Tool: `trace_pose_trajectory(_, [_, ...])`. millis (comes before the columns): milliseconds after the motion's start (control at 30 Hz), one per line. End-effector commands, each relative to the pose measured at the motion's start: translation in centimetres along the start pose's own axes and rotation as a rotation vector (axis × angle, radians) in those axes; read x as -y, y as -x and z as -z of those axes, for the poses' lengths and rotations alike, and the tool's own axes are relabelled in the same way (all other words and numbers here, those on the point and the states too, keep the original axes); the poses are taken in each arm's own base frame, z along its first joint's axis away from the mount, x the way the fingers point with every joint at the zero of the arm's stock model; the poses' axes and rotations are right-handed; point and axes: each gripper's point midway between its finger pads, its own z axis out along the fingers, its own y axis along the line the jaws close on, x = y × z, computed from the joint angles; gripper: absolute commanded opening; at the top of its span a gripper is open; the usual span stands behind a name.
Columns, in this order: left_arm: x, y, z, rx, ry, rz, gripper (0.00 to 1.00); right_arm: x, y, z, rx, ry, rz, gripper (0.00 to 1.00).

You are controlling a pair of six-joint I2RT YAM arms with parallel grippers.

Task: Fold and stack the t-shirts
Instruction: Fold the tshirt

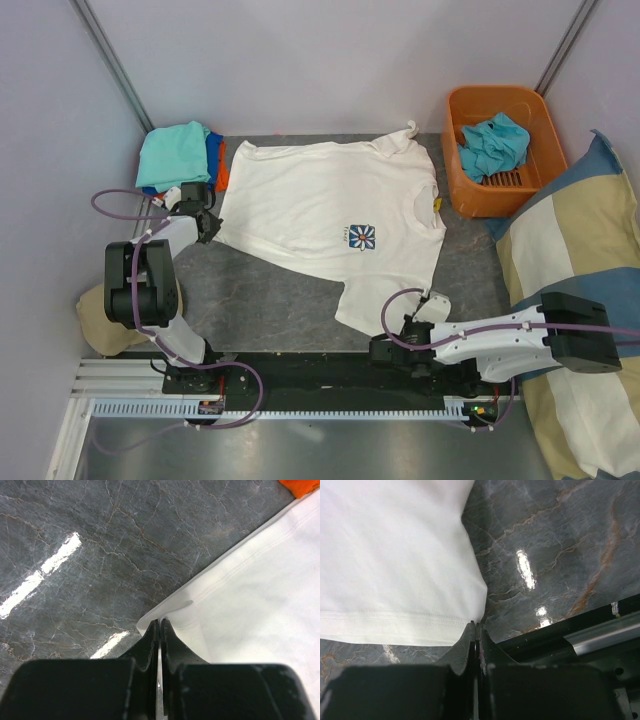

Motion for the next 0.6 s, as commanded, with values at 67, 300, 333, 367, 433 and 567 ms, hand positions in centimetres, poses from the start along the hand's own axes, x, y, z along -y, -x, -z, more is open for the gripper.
trace_pose_trajectory(67, [1.0, 1.7, 1.3, 0.054, -0.049, 0.035, 0.02, -3.4, 3.3, 2.5, 0.124, 0.042, 0.053, 0.0])
trace_pose_trajectory(300, [0.5, 2.1, 2.6, 0.077, -0.054, 0.036, 0.02, -6.7, 9.9, 5.8, 0.318, 0.115, 0.04, 0.0])
trace_pose_trajectory(333, [0.4, 2.1, 2.7, 0.076, -0.053, 0.034, 0.02, -6.7, 10.9, 5.7, 0.333, 0.1, 0.036, 0.0])
trace_pose_trajectory(367, [0.3, 2.0, 2.7, 0.078, -0.053, 0.035, 0.02, -6.8, 12.0, 6.0, 0.354, 0.105, 0.019, 0.0])
trace_pose_trajectory(433, [0.1, 1.8, 2.7, 0.073, -0.05, 0.033, 0.02, -6.3, 13.9, 5.8, 0.389, 0.076, 0.002, 0.0])
trace_pose_trajectory(567, [-0.3, 0.9, 2.7, 0.047, -0.053, 0.031, 0.02, -5.8, 18.0, 6.1, 0.49, 0.05, -0.025, 0.0])
